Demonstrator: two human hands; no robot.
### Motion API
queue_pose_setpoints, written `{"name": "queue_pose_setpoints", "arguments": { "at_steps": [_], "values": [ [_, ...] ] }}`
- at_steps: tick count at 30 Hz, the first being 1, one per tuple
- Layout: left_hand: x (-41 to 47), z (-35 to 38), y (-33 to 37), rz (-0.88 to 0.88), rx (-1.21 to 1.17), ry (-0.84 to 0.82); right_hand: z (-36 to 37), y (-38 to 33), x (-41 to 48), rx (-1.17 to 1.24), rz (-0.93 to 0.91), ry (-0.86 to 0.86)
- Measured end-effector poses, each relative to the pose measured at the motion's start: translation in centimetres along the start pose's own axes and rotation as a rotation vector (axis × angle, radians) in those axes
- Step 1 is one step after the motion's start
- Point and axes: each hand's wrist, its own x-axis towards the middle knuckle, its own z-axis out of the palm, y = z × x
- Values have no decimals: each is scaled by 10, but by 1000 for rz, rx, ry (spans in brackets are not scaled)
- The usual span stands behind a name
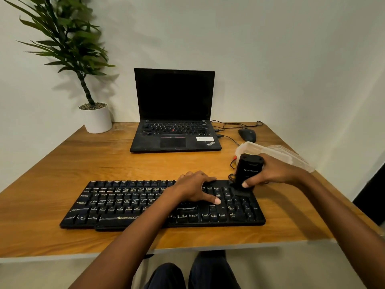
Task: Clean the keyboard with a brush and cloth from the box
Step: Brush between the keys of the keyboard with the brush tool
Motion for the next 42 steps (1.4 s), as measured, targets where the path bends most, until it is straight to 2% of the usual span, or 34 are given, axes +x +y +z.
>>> {"name": "queue_pose_setpoints", "arguments": {
  "at_steps": [3,8,12,16,21,25,29,32,37,40,42],
  "values": [
    [-1,0,1,-10,-5,4,22,3,8,61,-39,18],
    [0,0,-1,1,-9,4,10,-7,5,-42,17,-79],
    [1,1,-1,-3,-15,9,16,-10,9,-20,-32,-34],
    [1,1,-2,-1,-20,9,12,-12,7,-108,4,-173],
    [1,2,-2,-9,-15,11,19,-8,12,-67,-36,-95],
    [1,1,-3,-1,-14,7,14,-8,11,-85,-4,-154],
    [1,2,-2,-6,-7,10,19,-11,15,-81,-25,-116],
    [1,2,-3,1,-11,6,13,-13,14,-114,11,-207],
    [2,2,-3,-5,-14,6,17,-11,15,-90,-16,-135],
    [2,2,-4,1,-17,6,13,-13,11,-103,32,-192],
    [2,2,-3,1,-15,4,13,-13,13,-104,15,-160]
  ]
}}
